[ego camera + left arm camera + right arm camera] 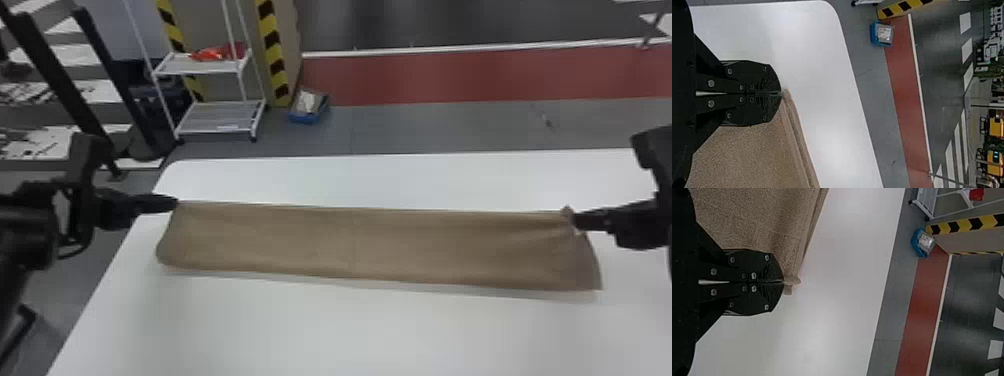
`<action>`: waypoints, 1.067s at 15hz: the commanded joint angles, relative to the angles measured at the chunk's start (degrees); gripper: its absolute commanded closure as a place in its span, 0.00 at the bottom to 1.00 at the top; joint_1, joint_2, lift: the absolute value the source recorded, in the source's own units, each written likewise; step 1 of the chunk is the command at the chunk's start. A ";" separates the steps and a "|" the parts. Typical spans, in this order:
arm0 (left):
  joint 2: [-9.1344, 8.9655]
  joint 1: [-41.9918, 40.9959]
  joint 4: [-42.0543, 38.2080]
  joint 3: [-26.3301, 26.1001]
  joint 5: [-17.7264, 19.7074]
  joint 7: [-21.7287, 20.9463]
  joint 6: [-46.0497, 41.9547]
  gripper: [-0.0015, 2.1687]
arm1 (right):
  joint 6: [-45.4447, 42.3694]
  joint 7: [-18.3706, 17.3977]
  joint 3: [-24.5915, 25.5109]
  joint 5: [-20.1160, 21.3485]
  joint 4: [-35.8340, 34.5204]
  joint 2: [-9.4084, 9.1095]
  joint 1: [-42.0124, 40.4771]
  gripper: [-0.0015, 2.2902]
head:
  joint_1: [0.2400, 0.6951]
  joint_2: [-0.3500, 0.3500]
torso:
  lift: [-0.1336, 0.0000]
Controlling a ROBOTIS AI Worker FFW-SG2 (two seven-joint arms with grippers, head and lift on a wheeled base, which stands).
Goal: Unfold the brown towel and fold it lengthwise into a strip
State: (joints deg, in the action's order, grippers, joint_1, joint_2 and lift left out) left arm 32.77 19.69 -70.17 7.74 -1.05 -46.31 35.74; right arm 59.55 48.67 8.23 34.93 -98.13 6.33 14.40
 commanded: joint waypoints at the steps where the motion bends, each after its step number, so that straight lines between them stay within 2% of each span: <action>1: 0.11 -0.18 -0.06 0.17 -0.01 0.61 -0.10 0.99 | 0.00 -0.07 0.03 0.14 0.75 0.00 1.24 0.58 | 1.00 0.70 | 0.07; 3: 0.02 0.35 0.56 0.08 0.08 2.10 -0.45 0.99 | 0.00 -0.15 0.38 0.49 2.06 0.18 2.21 0.58 | 1.00 0.70 | 0.07; 14: -0.51 1.93 2.23 -3.00 -0.54 3.68 -2.38 0.99 | -2.46 -1.30 -1.11 3.30 9.27 0.53 5.55 0.58 | 1.00 0.67 | 0.07; 15: -0.51 2.02 2.49 -3.00 -0.54 3.77 -2.91 0.99 | -2.46 -1.30 -1.47 3.74 9.45 0.53 5.55 0.57 | 1.00 0.67 | 0.07; 16: -0.69 2.02 2.58 -3.08 -0.54 3.95 -3.26 0.96 | -2.46 -1.38 -1.82 4.27 9.62 0.44 5.55 0.47 | 1.00 0.67 | 0.07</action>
State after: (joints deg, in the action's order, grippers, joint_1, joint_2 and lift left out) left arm 32.24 21.66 -67.84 4.77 -1.59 -42.47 33.19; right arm 57.12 47.32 6.90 38.51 -88.78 6.85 19.90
